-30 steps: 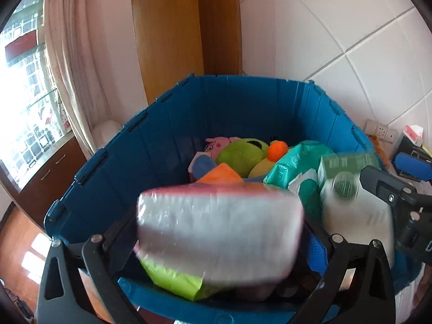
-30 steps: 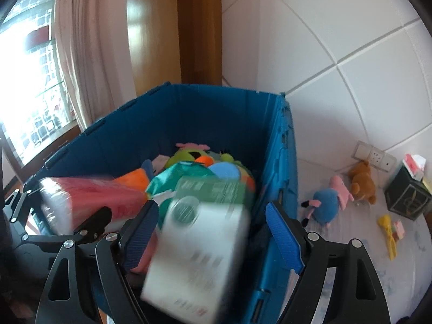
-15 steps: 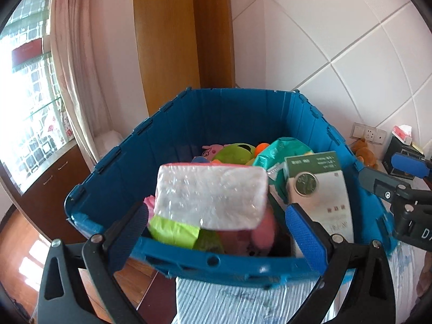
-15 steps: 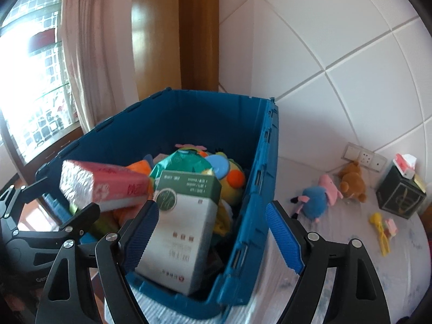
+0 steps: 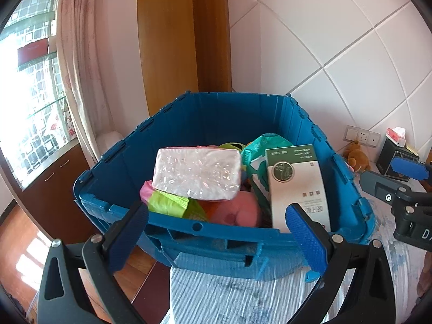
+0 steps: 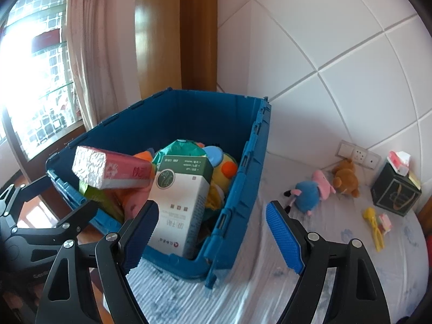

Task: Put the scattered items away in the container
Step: 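Withdraw both tools from the crate toward the yellow clip and pad pack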

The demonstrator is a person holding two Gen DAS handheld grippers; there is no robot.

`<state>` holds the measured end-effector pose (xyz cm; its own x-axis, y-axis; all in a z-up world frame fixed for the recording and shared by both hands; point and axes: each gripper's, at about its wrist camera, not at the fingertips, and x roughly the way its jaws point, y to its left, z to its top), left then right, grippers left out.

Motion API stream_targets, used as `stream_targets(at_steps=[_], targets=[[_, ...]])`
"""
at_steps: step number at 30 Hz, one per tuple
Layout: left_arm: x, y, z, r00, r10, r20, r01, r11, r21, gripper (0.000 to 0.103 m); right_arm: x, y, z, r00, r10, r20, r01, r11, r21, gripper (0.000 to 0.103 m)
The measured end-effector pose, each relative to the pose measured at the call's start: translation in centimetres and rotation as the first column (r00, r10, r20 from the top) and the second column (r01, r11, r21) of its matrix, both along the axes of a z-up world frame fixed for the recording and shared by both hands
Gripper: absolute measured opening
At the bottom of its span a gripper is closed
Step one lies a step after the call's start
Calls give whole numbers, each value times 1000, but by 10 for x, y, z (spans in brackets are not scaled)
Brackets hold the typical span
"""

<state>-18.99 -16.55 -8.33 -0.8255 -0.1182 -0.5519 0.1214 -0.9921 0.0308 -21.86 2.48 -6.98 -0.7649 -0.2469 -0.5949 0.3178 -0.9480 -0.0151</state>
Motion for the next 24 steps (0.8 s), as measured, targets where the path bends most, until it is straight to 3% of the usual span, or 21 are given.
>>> stream_targets(at_steps=[11,24], targets=[[13,53,8,1000,-3,-15,3,1000,-23,103,12,52,0,1000,-18,-9,18,999,-41,82],[36,212,-1,1000,-16,-3,16,1000,-23,103,29,220,-13,999,-37,18,38,997,-69,82]])
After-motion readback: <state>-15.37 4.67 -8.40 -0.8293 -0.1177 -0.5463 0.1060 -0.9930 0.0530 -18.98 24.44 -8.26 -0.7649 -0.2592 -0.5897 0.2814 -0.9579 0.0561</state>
